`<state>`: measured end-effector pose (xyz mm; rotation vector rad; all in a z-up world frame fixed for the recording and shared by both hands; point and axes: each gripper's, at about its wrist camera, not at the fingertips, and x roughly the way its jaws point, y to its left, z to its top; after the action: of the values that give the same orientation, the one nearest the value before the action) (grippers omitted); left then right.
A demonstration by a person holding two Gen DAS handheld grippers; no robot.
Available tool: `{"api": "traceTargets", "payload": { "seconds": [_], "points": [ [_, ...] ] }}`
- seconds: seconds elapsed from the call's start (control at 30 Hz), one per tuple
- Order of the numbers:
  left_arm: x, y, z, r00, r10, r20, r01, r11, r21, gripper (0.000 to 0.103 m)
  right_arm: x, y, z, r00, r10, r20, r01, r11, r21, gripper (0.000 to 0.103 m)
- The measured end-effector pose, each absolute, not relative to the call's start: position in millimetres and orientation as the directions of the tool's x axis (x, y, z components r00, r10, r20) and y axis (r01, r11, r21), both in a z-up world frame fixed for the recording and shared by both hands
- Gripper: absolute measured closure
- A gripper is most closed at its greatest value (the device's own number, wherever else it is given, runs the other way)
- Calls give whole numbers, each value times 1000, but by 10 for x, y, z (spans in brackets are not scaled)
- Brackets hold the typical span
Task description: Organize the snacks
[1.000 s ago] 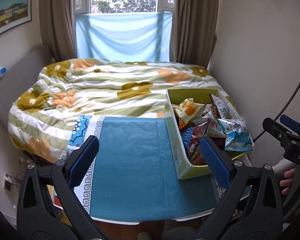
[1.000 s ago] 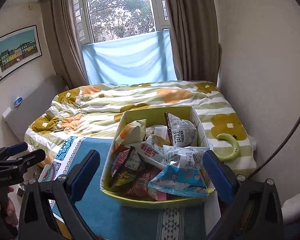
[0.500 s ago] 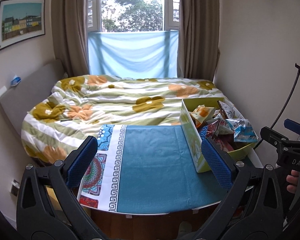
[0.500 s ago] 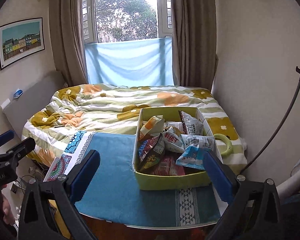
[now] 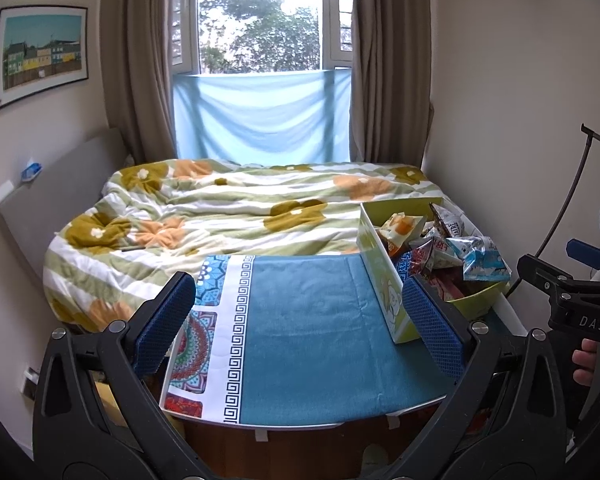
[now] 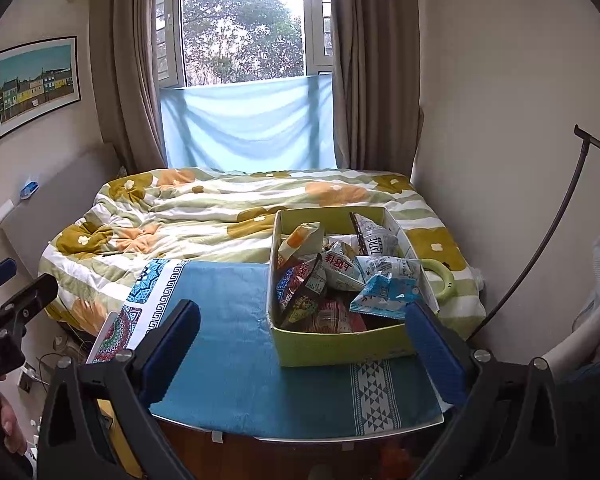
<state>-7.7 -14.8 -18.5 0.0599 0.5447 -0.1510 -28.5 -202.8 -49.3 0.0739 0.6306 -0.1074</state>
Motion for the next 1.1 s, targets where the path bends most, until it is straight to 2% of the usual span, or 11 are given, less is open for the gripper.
{"api": "traceTargets", "payload": {
  "seconds": [1.1],
  "points": [
    [41,-213,-179,837,-128,-533,169,985,30,0,-289,-2005,-495,800,-81,-595,126,992,33,1]
  ]
}}
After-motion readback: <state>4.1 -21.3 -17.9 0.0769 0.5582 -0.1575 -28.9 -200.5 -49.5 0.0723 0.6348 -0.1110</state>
